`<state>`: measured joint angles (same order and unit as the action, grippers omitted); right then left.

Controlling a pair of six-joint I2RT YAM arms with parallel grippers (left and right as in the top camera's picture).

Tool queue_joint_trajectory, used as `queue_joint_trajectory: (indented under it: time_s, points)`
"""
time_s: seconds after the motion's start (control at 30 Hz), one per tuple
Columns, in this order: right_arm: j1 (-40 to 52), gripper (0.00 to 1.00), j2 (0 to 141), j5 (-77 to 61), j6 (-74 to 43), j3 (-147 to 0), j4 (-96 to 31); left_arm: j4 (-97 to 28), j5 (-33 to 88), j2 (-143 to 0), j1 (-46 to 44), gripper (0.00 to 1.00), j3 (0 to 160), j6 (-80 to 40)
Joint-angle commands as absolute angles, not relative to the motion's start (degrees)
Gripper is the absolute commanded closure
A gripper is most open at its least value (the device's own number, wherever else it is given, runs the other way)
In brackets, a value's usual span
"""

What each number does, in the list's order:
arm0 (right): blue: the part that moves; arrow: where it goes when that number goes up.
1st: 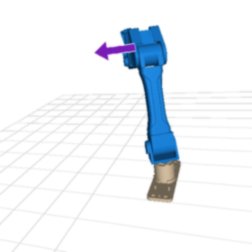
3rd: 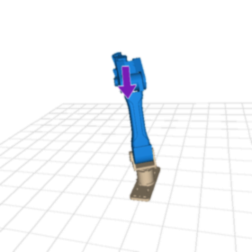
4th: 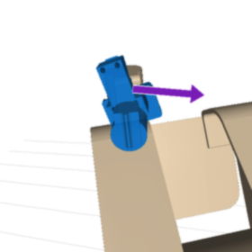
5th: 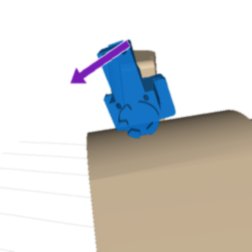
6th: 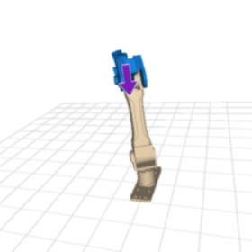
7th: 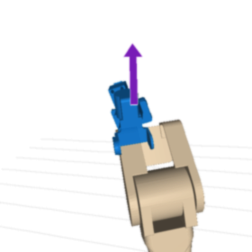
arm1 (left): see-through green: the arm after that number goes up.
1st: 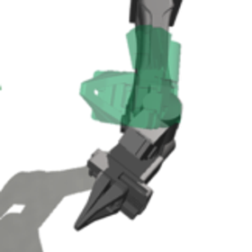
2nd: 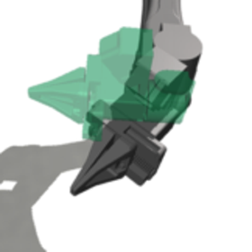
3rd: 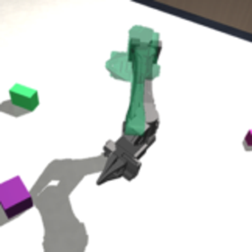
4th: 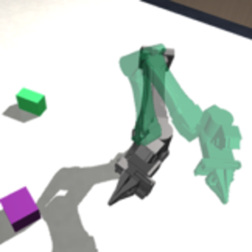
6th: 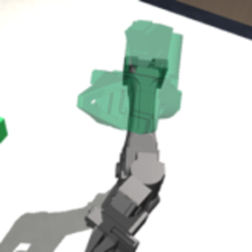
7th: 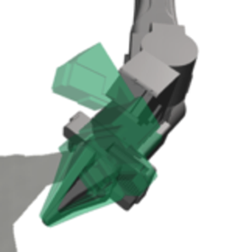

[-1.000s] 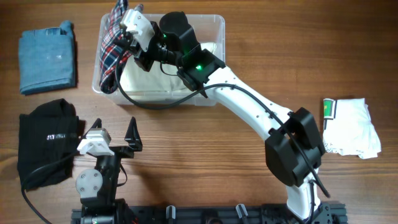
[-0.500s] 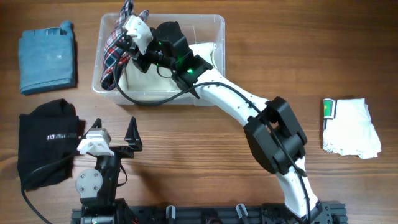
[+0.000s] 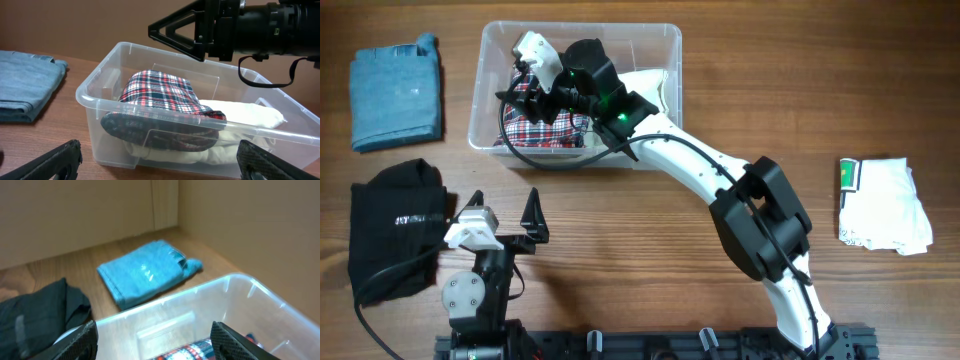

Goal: Pack container
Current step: 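Carry the plaid cloth into the bin's left side and lower it, then open the right gripper and move it to the white cloth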

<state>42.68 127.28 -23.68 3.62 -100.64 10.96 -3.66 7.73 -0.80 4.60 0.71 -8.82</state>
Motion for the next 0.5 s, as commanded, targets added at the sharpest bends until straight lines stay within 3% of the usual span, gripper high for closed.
queue_joint_trajectory:
  time_s: [0.0,0.23,0.3,0.47]
  points:
    - [42.89,0.27,119.04,-26.2,2.61,-101.62,6.48,-3.7,7.4,-0.38,4.34,0.0,0.36,-7.88]
    - [35.81,0.17,100.09,-22.37,6.44,-101.62,-18.26,-3.7,7.4,-0.38,4.34,0.0,0.36,-7.88]
    - [29.93,0.0,94.26,-21.1,6.46,-101.62,-28.34,-3.7,7.4,-0.38,4.34,0.0,0.36,-7.88]
    - [10.61,0.0,85.65,-21.08,6.5,-101.62,-52.62,-3.7,7.4,-0.38,4.34,0.0,0.36,-7.88]
